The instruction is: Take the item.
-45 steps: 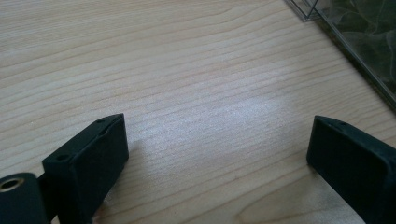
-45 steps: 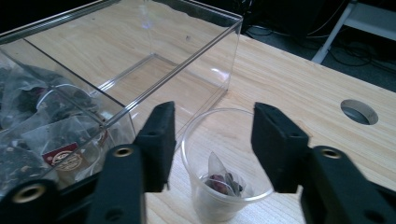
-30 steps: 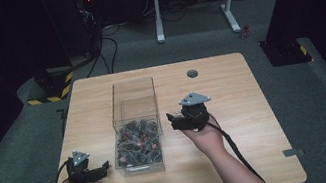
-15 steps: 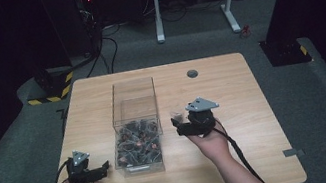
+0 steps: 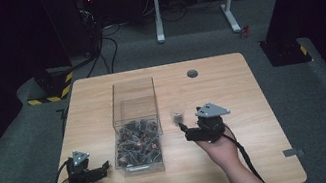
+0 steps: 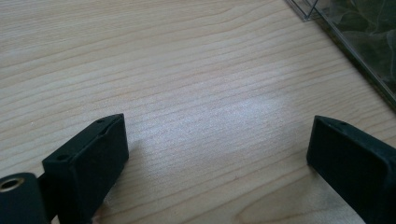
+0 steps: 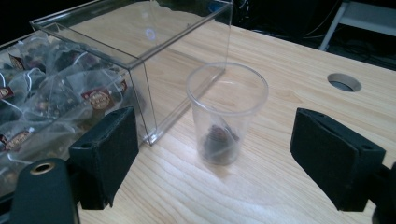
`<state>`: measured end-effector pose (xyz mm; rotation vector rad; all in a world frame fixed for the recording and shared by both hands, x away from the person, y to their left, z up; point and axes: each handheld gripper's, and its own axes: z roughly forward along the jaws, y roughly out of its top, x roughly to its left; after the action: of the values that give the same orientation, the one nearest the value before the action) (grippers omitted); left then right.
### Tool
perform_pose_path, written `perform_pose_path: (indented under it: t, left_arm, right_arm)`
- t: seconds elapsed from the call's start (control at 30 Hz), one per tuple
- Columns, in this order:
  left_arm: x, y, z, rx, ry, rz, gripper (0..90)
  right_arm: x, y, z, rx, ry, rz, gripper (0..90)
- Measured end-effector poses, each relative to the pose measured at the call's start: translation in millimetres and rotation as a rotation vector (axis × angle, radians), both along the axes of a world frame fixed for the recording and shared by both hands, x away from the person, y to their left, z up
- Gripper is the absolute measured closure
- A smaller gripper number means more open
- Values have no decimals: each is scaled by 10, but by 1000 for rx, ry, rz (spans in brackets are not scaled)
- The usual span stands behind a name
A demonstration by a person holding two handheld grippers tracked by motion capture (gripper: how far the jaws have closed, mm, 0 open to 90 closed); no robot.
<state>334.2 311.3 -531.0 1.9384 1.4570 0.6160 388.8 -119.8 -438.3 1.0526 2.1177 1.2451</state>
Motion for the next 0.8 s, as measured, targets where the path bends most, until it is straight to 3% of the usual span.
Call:
perform_pose_path:
  t: [0.3,0.57,0.8]
  left_arm:
    - [1,0,0,0,-1,0,57]
    - [0,-3,-1,-3,-1,2,57]
    - [0,0,0,0,0,0,57]
  right_arm:
    - [-136,-185,-59,-1,-20,-15,150]
    - [-263,-410,-164,-14,6,-43,150]
    - [-344,-648,-358,-44,42,-88,150]
